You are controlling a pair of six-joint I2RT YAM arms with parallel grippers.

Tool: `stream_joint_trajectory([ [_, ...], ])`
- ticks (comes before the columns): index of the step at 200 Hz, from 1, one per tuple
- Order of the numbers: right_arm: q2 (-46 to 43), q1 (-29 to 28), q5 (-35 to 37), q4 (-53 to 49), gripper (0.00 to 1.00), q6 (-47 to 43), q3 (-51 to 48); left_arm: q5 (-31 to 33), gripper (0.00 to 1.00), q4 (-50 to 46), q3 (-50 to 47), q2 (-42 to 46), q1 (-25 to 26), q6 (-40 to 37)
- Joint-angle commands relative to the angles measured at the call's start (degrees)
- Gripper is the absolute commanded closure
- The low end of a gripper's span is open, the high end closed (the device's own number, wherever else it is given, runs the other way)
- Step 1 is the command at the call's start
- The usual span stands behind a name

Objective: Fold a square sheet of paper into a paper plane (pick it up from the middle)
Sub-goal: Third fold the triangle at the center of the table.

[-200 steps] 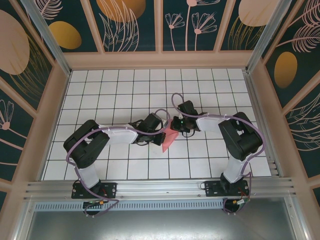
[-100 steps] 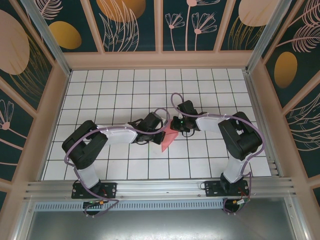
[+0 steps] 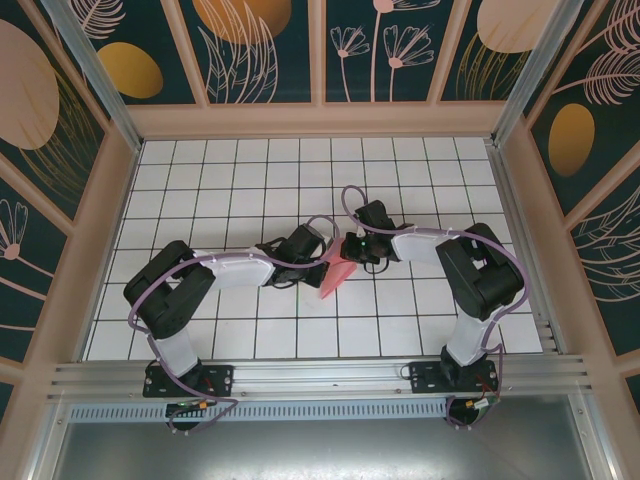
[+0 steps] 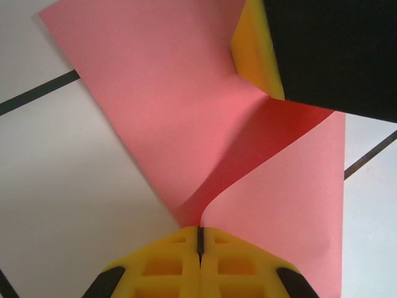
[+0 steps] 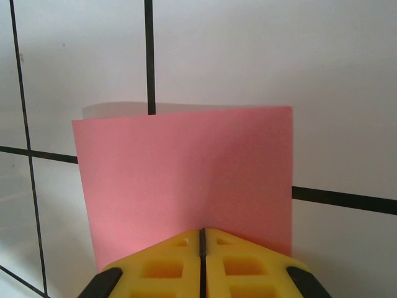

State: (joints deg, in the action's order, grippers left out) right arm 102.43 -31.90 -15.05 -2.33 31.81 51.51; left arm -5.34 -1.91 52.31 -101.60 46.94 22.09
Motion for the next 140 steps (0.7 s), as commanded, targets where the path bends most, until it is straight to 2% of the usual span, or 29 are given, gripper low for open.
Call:
stream_joint_trajectory([
  [1,3.8,0.2,3.4,-4.4,0.9,-1.1,-1.0,-1.5,0.98,-0.8,1.4,-1.2,0.1,-1.3],
  [41,3.7,0.2,3.6,-4.7,0.9,-1.0,-1.0,-3.7,0.97,0.0,-0.2,-1.2,0.1,-1.7],
  [140,3.2,0.3,3.4,-5.2,0.89,-0.8,-0.5,-1.8,0.97,-0.9,-1.4,-3.0,0.1,-0.7],
])
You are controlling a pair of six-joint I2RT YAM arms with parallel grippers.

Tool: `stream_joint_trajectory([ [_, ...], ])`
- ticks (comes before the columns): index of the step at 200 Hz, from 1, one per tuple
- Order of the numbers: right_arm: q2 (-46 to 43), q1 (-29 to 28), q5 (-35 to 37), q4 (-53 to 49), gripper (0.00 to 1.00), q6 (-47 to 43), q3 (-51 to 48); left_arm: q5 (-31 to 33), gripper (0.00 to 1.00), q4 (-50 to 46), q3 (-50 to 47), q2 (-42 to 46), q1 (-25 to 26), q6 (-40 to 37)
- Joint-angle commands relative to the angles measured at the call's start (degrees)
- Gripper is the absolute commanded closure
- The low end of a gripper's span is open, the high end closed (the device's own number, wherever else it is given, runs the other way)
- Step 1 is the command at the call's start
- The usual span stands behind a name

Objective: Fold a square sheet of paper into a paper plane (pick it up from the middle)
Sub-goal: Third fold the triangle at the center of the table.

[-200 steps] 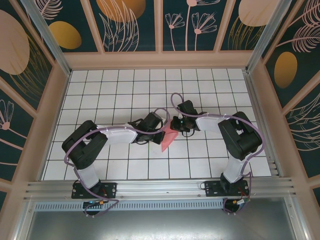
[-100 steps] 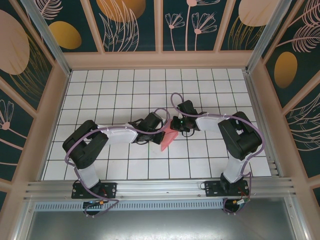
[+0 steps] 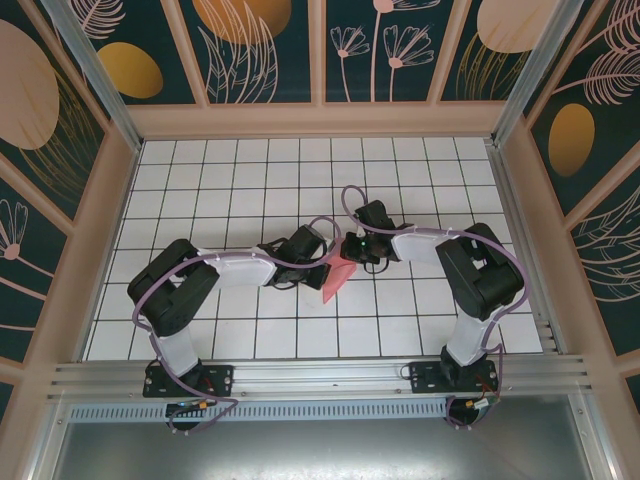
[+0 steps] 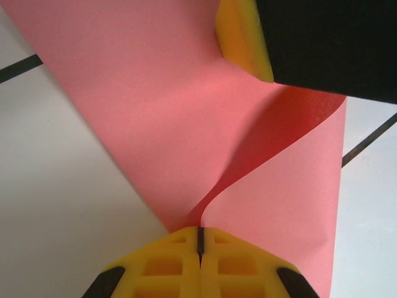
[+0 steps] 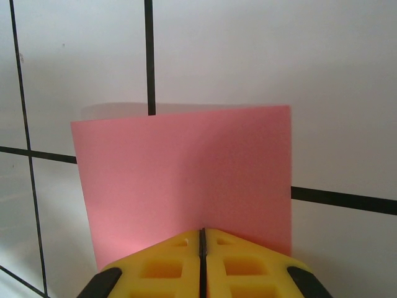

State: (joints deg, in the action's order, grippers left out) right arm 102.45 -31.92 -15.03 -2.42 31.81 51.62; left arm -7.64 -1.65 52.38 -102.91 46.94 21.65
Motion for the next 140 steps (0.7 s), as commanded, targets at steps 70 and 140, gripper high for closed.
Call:
stream_joint_trajectory([
  [70,-16.7,3.2,0.8,-0.8,0.85,4.6,-5.5,0.0,0.98,-0.5,-2.6,-0.9,0.1,-0.2],
  [140,-28.4,-10.0,-6.4,29.6,0.94,27.0,-30.8,0.3,0.98,-0.5,-3.1,-0.7,0.1,-0.4],
])
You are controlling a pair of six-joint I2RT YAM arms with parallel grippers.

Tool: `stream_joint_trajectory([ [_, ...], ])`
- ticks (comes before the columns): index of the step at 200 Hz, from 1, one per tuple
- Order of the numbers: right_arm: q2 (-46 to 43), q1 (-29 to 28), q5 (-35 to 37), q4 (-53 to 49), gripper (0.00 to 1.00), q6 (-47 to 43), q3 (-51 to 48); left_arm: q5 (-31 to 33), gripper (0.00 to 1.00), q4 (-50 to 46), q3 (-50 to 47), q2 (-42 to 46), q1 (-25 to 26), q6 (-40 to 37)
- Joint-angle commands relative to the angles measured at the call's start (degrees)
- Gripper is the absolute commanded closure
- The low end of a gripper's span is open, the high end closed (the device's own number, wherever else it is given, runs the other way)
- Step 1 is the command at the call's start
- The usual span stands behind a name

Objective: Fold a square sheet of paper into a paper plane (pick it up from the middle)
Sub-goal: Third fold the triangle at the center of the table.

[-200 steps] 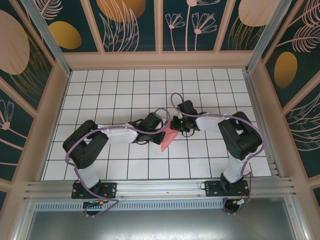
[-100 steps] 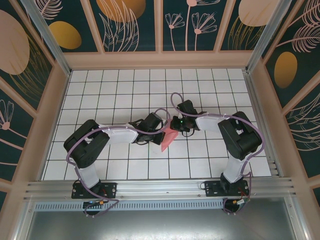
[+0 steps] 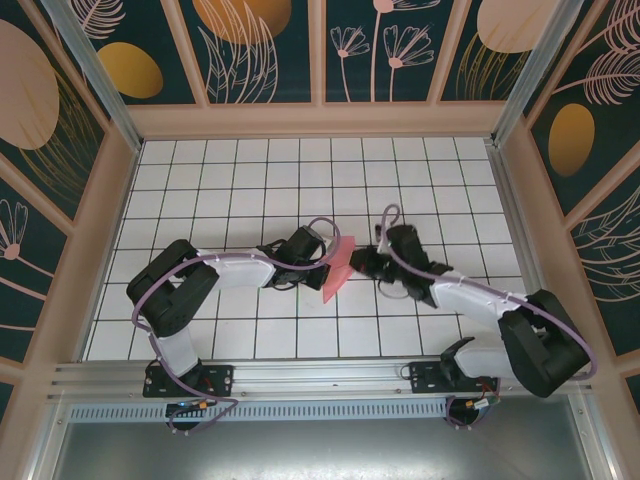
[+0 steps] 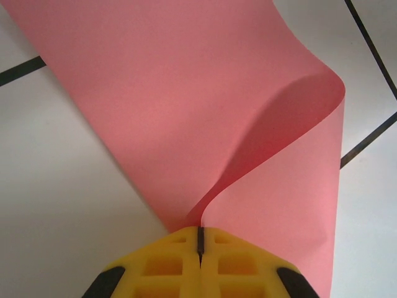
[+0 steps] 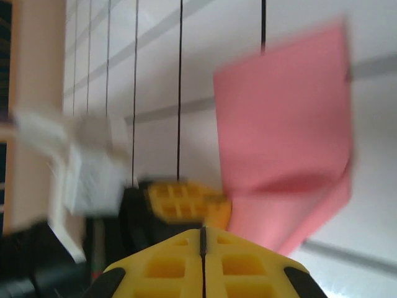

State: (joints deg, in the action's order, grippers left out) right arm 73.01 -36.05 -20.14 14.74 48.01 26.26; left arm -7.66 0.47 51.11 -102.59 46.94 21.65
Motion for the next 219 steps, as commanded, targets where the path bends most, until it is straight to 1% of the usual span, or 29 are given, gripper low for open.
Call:
stream_joint_trajectory([
  [1,1.1,-6.1,-1.1,12.7,0.94,11.1,-5.6,0.3,0.98,-2.6,-1.9,-1.0,0.1,-0.5],
  [18,2.3,-9.8,-0.2,17.5,0.94,13.5,-7.3,0.4,0.98,-2.7,-1.8,-1.2,0.1,-0.6],
  [42,5.6,-11.5,-0.2,18.7,0.95,13.9,-6.6,0.2,0.98,-2.6,-1.7,-1.6,0.1,-0.6],
  [82,11.1,-11.6,-2.6,20.2,0.95,13.3,-4.4,0.3,0.98,-2.7,-1.7,-1.9,0.1,-0.8],
  [104,12.8,-11.6,-3.6,20.7,0.95,13.1,-3.3,0.2,0.98,-2.6,-1.7,-1.8,0.0,-0.7],
  [143,14.3,-11.9,-3.3,18.4,0.94,12.2,-1.9,0.3,0.98,-2.5,-2.1,-1.7,0.0,-0.7],
  [182,17.5,-12.3,-4.0,20.2,0.94,13.0,-1.9,0.3,0.98,-2.5,-2.2,-1.7,0.0,-0.8],
  [219,21.0,-12.5,-3.2,18.8,0.94,12.3,-2.3,0.2,0.98,-2.6,-2.0,-2.0,0.1,-0.9],
])
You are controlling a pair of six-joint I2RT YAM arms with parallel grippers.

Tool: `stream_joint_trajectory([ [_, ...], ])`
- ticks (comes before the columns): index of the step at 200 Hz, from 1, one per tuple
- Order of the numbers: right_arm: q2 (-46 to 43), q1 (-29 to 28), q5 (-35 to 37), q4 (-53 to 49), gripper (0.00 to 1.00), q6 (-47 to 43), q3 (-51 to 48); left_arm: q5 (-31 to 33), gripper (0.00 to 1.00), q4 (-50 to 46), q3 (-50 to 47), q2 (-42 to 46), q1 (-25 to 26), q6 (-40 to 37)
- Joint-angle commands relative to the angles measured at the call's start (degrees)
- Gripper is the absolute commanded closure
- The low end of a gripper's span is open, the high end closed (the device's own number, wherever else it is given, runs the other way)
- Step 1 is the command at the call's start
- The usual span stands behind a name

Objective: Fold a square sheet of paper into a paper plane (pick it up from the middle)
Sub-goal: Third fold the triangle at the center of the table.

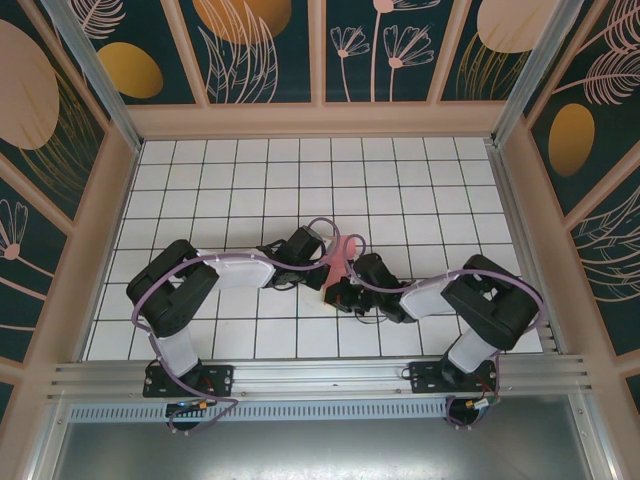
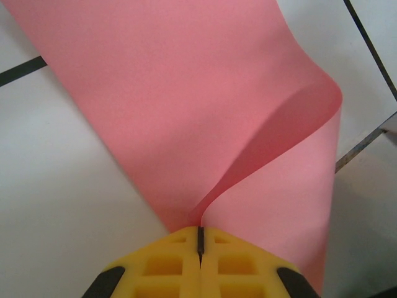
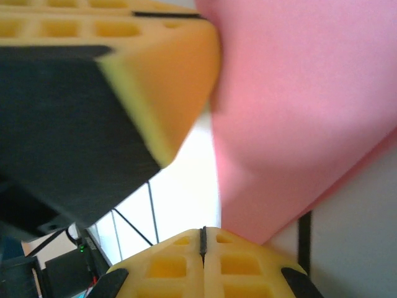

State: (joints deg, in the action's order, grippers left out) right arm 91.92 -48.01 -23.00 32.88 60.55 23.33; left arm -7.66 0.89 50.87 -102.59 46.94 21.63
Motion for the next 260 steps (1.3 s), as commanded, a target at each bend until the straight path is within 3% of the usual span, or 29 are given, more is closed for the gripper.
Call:
stream_joint_trajectory([
  [1,2.2,-0.5,-0.3,0.6,0.94,-0.3,0.5,0.3,0.98,-3.0,-1.7,-2.0,0.1,-0.9],
  [49,-1.7,-0.4,0.4,-4.2,0.92,-1.9,1.7,0.4,0.98,-3.2,-1.7,-1.7,0.1,-0.9],
  [100,-9.7,4.0,-0.8,-5.9,0.92,-4.0,0.2,0.7,0.98,-3.4,-1.5,-1.7,0.1,-1.2],
  [152,-5.0,8.0,-4.8,1.1,0.92,-2.6,-0.2,0.5,0.99,-3.6,-1.4,-2.0,0.1,-1.2],
  [260,2.3,9.5,-3.5,-0.7,0.91,-5.1,-0.5,0.9,0.99,-4.3,-0.7,-2.4,0.1,-1.8],
])
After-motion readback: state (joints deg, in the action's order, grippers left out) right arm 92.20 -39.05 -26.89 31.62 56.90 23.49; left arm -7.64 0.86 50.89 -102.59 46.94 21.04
